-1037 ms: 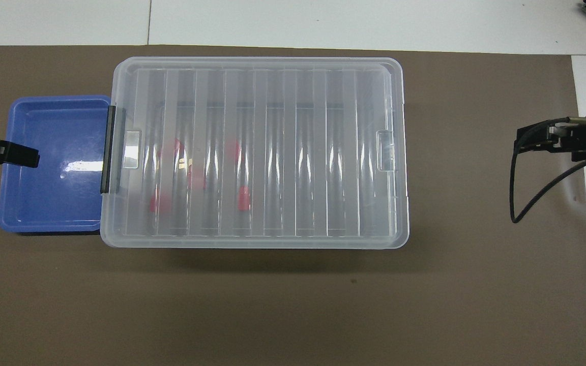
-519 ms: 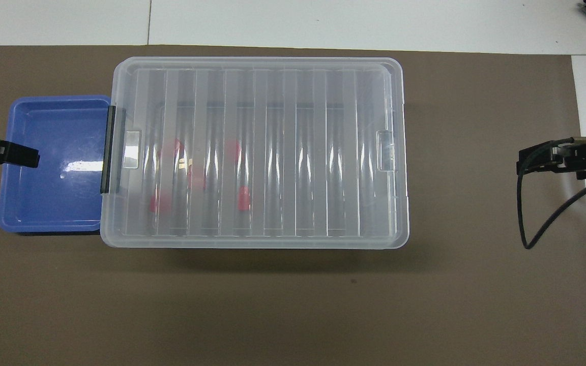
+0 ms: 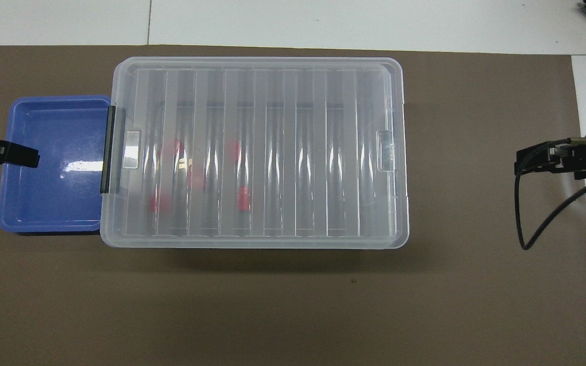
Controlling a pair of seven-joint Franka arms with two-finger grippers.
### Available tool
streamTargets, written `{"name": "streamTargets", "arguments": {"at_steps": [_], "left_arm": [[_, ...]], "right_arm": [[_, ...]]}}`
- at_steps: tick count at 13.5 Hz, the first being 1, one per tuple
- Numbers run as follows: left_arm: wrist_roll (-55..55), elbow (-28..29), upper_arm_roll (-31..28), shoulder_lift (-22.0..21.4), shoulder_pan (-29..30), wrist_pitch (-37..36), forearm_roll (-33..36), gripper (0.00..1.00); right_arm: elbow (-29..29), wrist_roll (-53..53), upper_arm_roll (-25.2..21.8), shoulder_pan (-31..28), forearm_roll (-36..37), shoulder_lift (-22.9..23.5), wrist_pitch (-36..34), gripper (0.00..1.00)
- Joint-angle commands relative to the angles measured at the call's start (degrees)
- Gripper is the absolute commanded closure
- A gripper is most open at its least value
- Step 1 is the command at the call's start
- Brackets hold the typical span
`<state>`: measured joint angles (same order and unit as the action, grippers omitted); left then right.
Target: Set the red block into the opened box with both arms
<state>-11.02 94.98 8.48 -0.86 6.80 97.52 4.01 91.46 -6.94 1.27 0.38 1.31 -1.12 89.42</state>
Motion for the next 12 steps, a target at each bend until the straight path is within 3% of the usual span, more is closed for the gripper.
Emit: {"name": "streamTargets", "arguments": {"at_steps": [1,12], "left_arm": [[-0.32,1.79,-0.05,-1.78,0.32,-0.14,-0.76,0.0],[-0.32,1.88,-0.13,-1.78,0.32,-0.14,-0.76,0.0]], "right_arm": [[1.09,0.87,0.31,-0.56,-0.95,-0.99,-0.12,0.0],[1.18,0.7,0.22,-0.74,-2.1,-0.99,0.14,0.0]]}}
